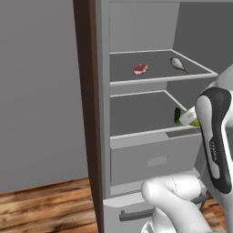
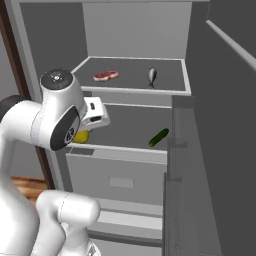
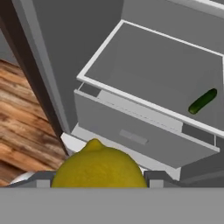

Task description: Gather the lemon and cucumber from the fridge and place them on a tray on the dining counter. Then gather the fish and steak from the fridge and place them on the other tray.

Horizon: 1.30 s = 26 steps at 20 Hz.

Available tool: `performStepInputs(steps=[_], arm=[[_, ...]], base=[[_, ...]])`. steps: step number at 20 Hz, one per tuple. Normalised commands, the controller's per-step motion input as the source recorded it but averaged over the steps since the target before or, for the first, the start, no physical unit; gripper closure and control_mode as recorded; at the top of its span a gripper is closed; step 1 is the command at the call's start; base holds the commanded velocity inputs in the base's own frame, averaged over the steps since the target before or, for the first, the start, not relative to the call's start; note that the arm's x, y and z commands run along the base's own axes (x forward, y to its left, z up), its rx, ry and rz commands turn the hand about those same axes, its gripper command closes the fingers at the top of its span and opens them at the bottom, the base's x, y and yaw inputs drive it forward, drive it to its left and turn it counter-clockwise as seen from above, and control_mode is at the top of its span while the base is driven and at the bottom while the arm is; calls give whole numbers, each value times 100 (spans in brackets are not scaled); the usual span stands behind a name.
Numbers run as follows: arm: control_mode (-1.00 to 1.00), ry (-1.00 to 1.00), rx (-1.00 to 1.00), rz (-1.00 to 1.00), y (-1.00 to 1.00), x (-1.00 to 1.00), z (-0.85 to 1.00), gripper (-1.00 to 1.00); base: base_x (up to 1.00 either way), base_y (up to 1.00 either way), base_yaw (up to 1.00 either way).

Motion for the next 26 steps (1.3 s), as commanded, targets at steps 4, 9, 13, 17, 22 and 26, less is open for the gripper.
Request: performStepInputs(steps=[4, 9, 13, 17, 22, 26], arm=[[100, -1, 0, -4, 1, -11, -1, 100], [100, 0, 0, 0, 0, 0, 0, 100], [100, 0, 0, 0, 0, 0, 0, 100], [100, 0, 0, 0, 0, 0, 0, 100], [100, 0, 0, 0, 0, 0, 0, 100], [100, 0, 0, 0, 0, 0, 0, 100]], base=[[-40, 14, -22], [-36, 52, -44], [-30, 58, -47], [-48, 50, -50], [-44, 51, -51], [-36, 54, -51]])
